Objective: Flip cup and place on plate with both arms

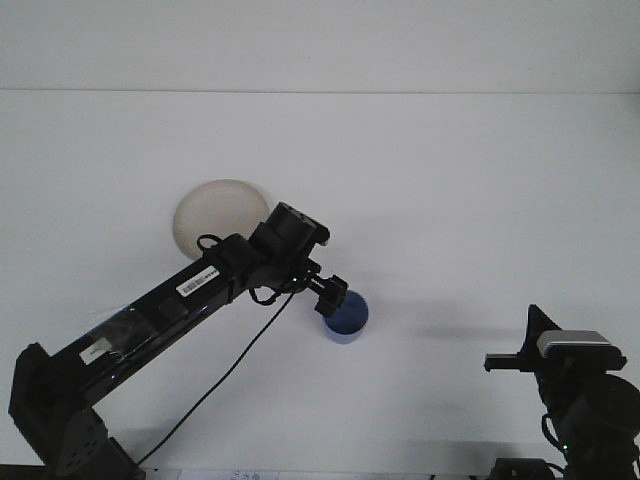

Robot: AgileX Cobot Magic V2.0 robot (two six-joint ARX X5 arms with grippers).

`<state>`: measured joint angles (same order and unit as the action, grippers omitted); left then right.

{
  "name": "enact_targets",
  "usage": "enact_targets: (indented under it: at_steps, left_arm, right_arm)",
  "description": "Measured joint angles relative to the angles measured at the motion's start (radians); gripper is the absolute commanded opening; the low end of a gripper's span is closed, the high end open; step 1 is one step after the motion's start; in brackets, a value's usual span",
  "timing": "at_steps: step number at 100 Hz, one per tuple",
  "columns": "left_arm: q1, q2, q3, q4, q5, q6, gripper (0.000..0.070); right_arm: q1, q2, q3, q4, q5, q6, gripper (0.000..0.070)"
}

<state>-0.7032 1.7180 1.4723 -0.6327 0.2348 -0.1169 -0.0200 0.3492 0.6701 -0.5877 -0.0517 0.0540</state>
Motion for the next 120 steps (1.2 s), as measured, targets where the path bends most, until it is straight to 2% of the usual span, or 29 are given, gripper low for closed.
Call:
enact_targets:
  at_steps: [16, 24, 36, 42, 52, 73, 94, 120]
  left_arm:
    - [-0.019, 0.025, 0.000, 0.007, 0.000, 0.025, 0.0523]
    - [-0.026, 0.039, 0.000, 0.023, 0.000, 0.033, 0.0449]
    - [-0.026, 0.087, 0.002, 0.027, 0.000, 0.041, 0.0384]
    - [-0.027, 0.115, 0.002, 0.026, 0.000, 0.042, 0.0277]
    - [-0.027, 0.139, 0.002, 0.022, 0.000, 0.045, 0.0002]
    - [-0.028, 0.139, 0.019, -0.011, -0.006, 0.047, 0.0009]
    - [0.012, 0.139, 0.178, -0.135, -0.149, 0.057, 0.0009]
    - [0.232, 0.139, 0.346, -0.248, -0.266, 0.081, 0.0009]
  right_arm:
    - [0.000, 0.000, 0.000, 0.000, 0.000, 0.000, 0.0000]
    - [0.000, 0.000, 0.000, 0.000, 0.000, 0.000, 0.0000]
    - [0.000, 0.000, 0.000, 0.000, 0.000, 0.000, 0.0000]
    - [0.000, 0.000, 0.000, 0.000, 0.000, 0.000, 0.0000]
    - [0.000, 0.000, 0.000, 0.000, 0.000, 0.000, 0.0000]
    - [0.000, 0.000, 0.000, 0.000, 0.000, 0.000, 0.0000]
    - [0.000, 0.000, 0.000, 0.000, 0.000, 0.000, 0.0000]
    - [0.000, 0.000, 0.000, -0.006, 0.000, 0.000, 0.0000]
